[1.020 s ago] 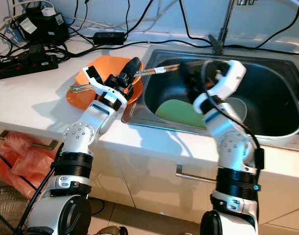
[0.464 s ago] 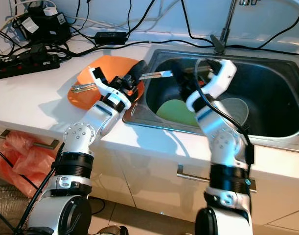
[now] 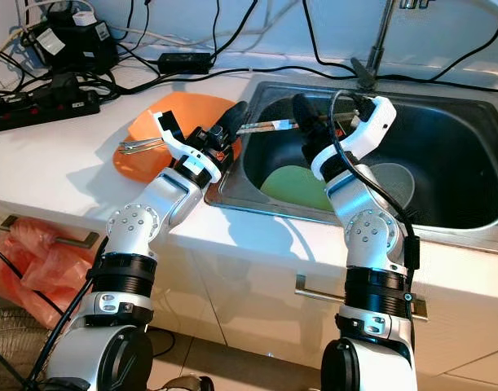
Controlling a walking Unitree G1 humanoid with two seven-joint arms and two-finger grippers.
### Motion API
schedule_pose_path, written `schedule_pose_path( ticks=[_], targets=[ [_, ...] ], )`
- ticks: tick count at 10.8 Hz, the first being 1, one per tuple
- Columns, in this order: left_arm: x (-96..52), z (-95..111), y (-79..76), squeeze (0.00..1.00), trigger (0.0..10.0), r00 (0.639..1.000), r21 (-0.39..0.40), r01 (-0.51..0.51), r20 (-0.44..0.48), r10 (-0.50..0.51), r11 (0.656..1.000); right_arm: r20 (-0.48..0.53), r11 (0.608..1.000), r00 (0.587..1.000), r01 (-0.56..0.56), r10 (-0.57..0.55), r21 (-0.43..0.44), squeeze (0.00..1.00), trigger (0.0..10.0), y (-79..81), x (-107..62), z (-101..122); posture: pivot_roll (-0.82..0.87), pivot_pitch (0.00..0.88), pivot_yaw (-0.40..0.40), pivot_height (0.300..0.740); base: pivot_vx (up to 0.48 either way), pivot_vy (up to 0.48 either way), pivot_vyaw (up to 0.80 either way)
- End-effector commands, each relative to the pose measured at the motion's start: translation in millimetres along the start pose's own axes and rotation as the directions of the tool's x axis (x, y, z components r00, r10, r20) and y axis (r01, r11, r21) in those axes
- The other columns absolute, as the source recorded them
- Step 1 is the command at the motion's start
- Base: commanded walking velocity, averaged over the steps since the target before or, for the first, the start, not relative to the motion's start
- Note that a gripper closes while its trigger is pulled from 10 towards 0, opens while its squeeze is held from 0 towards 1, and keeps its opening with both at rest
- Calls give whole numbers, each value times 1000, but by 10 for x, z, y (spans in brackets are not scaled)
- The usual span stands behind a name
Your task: Kitchen organization
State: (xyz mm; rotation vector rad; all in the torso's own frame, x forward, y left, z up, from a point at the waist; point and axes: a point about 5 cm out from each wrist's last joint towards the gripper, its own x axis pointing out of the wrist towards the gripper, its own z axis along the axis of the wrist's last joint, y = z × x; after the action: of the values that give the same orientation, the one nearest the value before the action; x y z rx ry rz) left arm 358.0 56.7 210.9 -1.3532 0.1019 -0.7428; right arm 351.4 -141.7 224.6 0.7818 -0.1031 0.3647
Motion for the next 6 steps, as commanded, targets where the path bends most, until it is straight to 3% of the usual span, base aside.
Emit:
schedule_pose_path(
  ticks=[1, 2, 6],
  targets=[
    [82, -374, 70, 0, 10000, 999, -102, -38, -22, 36, 994, 25, 1000, 1000, 10, -10, -11, 0, 0, 19, 31, 66, -21, 40, 76, 740, 0, 0, 0],
    [67, -356, 143, 0, 10000, 996, -75, -93, -9, 93, 993, 32, 1000, 999, 13, -13, -14, 0, 0, 21, 40, 85, -19, 38, 73, 740, 0, 0, 0],
    [61, -363, 180, 0, 10000, 992, -51, -125, -6, 125, 991, 40, 999, 999, 38, -37, -23, 0, 0, 0, 59, 103, -20, 34, 73, 740, 0, 0, 0]
  ],
)
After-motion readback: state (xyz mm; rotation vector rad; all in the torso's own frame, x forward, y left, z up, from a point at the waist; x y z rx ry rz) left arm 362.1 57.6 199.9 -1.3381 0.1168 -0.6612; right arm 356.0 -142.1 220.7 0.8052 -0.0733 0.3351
